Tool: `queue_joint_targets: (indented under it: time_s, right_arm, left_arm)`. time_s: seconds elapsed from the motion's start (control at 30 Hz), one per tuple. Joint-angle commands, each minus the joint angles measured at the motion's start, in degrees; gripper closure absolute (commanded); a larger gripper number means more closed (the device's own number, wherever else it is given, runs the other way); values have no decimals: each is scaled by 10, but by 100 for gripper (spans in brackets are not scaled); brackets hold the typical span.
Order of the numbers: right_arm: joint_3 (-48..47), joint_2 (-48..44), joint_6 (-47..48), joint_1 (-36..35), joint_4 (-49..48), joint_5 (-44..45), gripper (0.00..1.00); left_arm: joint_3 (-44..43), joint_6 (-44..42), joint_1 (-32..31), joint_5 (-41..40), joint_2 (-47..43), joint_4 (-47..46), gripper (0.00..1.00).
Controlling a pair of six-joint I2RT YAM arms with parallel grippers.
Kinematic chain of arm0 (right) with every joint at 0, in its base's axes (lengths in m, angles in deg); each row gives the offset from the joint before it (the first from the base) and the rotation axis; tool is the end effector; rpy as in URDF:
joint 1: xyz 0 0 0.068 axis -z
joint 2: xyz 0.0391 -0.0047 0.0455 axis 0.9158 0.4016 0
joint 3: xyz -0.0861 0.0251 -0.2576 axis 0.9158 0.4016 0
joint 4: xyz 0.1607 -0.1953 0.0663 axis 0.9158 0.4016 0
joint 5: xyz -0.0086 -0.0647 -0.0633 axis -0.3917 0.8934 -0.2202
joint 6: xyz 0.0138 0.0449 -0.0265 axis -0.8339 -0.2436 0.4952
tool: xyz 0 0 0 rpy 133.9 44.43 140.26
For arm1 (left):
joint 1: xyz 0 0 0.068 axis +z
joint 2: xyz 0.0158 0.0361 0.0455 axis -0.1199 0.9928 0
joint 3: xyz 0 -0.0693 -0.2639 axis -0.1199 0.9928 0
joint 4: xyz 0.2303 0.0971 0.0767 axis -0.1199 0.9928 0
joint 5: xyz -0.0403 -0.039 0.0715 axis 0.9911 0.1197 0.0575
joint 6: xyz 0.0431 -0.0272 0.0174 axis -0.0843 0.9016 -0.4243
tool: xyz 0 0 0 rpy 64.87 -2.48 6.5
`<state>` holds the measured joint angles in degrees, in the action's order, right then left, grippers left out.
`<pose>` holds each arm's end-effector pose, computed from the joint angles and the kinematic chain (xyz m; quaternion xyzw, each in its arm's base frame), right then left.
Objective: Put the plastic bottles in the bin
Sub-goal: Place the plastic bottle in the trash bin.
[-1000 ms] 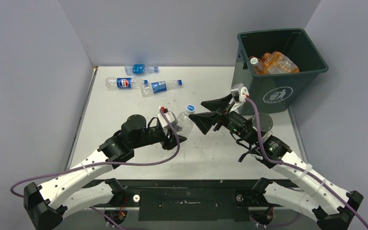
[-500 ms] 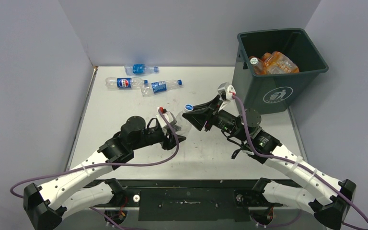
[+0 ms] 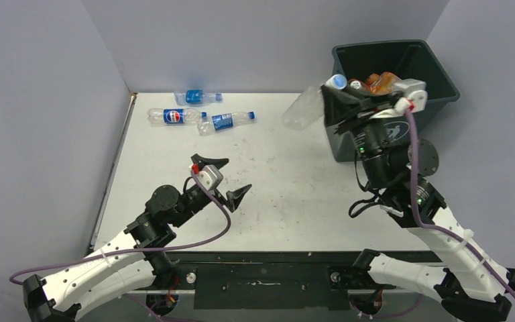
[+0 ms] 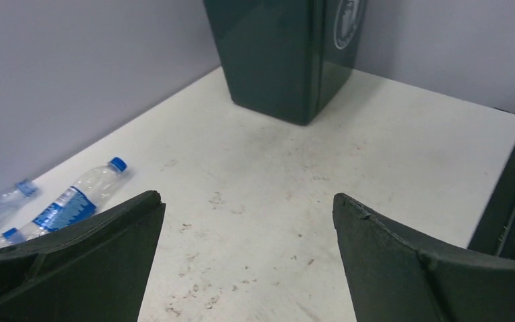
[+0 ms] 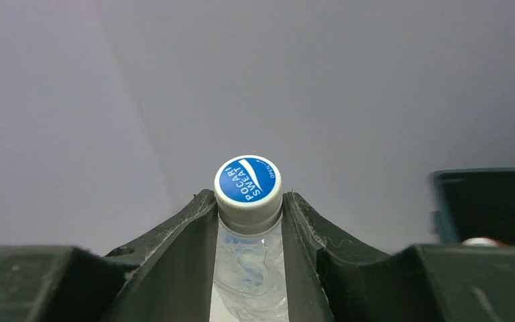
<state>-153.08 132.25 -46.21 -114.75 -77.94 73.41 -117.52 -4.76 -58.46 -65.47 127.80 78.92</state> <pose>0.1211 0.1238 0.5176 -0.1030 0.5582 0.3226 0.7574 0.1097 -0.1375 0.3223 0.3134 0.6050 -0.2927 0.6709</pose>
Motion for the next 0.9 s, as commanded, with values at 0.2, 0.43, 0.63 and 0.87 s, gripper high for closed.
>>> queue_joint_targets:
  time_s: [0.2,0.43,0.63,0.87]
  right_arm:
    - [-68,154,341,111,-449,386,95]
    - [-166,275,183,332,-345,402,95]
    - [-167,316,201,385,-353,414,95]
    - [-159,338,165,422,-326,427,95]
  left_arm:
    - [-2,-48,-8,-93,-7,-47,4]
    - [8,-93,-31,-121,-33,-38,4]
    - [18,-105,-34,-146,-57,-48,4]
    - [21,-109,-34,-155,-55,-56,4]
